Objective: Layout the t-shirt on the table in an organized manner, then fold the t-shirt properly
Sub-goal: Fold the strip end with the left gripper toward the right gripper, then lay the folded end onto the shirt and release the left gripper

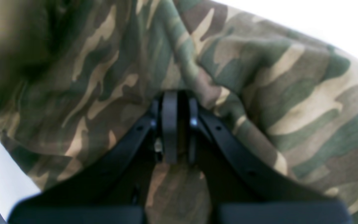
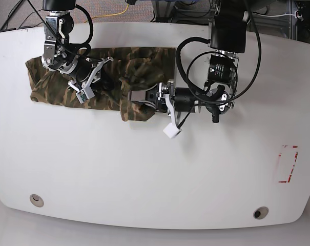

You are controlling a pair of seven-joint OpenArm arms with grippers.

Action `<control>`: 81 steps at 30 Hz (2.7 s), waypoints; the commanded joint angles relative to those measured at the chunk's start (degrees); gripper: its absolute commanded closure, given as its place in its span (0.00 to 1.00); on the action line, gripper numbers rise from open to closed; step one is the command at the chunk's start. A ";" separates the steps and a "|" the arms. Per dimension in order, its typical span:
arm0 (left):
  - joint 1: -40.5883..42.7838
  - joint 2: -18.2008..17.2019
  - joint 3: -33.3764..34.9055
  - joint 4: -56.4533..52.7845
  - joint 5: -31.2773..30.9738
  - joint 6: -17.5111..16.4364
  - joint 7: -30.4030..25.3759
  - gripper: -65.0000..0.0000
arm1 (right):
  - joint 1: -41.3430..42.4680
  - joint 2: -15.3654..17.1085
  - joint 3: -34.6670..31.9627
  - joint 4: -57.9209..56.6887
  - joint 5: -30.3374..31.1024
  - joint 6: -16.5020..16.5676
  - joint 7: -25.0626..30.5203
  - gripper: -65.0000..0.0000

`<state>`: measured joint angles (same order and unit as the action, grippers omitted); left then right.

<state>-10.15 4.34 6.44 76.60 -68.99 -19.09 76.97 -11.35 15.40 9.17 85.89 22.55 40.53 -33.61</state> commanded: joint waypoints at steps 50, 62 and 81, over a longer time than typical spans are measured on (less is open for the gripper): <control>-6.16 -9.13 0.11 7.23 2.57 0.41 1.93 0.43 | 0.23 0.47 13.64 30.64 0.80 -0.53 -20.68 0.93; -6.51 -4.56 14.27 7.40 11.80 0.41 -7.30 0.43 | 1.99 0.82 14.26 30.82 3.96 -0.53 -20.77 0.93; -6.24 -8.95 21.21 7.14 15.23 0.50 -13.63 0.43 | 4.81 0.47 21.64 30.46 -3.51 -0.53 -20.59 0.93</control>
<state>-15.27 -3.90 27.77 83.05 -52.71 -18.46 65.32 -7.22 15.22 30.24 115.44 18.17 40.07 -55.61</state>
